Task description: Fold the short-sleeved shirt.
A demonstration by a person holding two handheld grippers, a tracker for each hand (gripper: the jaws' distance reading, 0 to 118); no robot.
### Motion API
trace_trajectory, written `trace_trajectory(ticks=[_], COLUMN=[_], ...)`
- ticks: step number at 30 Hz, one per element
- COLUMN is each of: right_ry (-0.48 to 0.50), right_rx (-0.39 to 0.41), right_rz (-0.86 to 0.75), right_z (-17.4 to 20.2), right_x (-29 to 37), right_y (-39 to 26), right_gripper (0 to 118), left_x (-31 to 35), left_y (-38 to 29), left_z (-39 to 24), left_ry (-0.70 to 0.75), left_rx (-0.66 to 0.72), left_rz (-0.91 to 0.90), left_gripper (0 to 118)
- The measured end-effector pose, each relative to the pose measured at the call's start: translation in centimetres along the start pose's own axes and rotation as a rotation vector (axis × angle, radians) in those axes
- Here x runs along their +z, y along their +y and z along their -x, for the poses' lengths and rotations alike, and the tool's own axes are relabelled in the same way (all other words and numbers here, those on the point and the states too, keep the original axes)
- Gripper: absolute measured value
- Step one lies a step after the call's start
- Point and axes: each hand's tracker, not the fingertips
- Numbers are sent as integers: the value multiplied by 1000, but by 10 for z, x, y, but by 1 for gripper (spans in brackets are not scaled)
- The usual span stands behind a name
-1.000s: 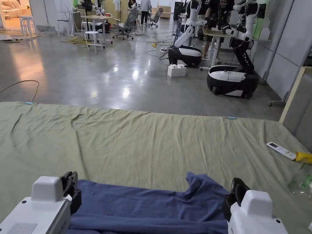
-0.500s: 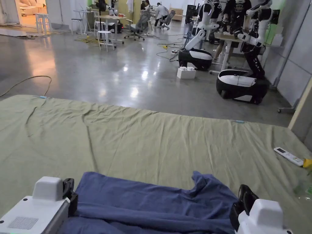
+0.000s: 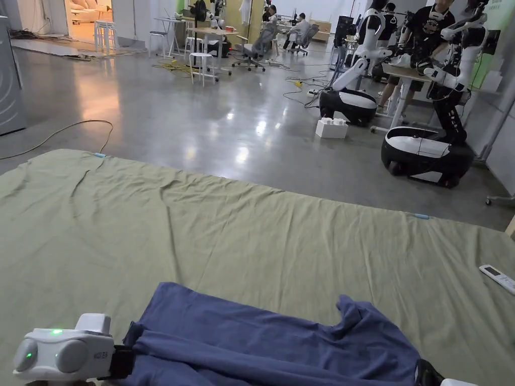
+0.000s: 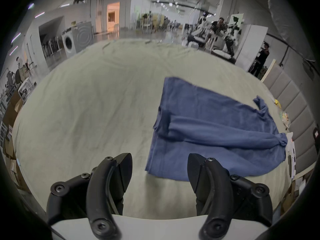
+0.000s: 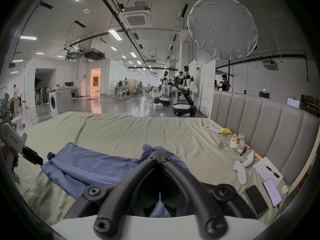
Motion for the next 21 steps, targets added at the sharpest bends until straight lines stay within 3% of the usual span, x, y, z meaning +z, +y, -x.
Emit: trace_trajectory(ticks=[5,11,14,17,19,21], right_ry=[-11,-26,-35,-39,-41,-35], right_rx=[9,4,0,6,0,-42], right_rz=[38,81,140,232,301,435], right_z=[-7,-18,-25,-35,-44,-54], right_x=[-2,-3,-10,-21,-32,-47], right_y=[-9,-21,-30,-41,-50,-62], right_gripper=[1,1,1,3,27,62], left_x=[-37,-34,-32,-29,-27,-23], left_y=[0,-7,-11,-13,-12,-11], left_z=[-4,-21,-27,-35,-35,-32], left_ry=[40,86,81,58,39,28], left_rx=[-19,-130,-147,-200,-207,-191], left_rz=[111,76,72,71,74,66], left_gripper=[68,63,48,16,8,7])
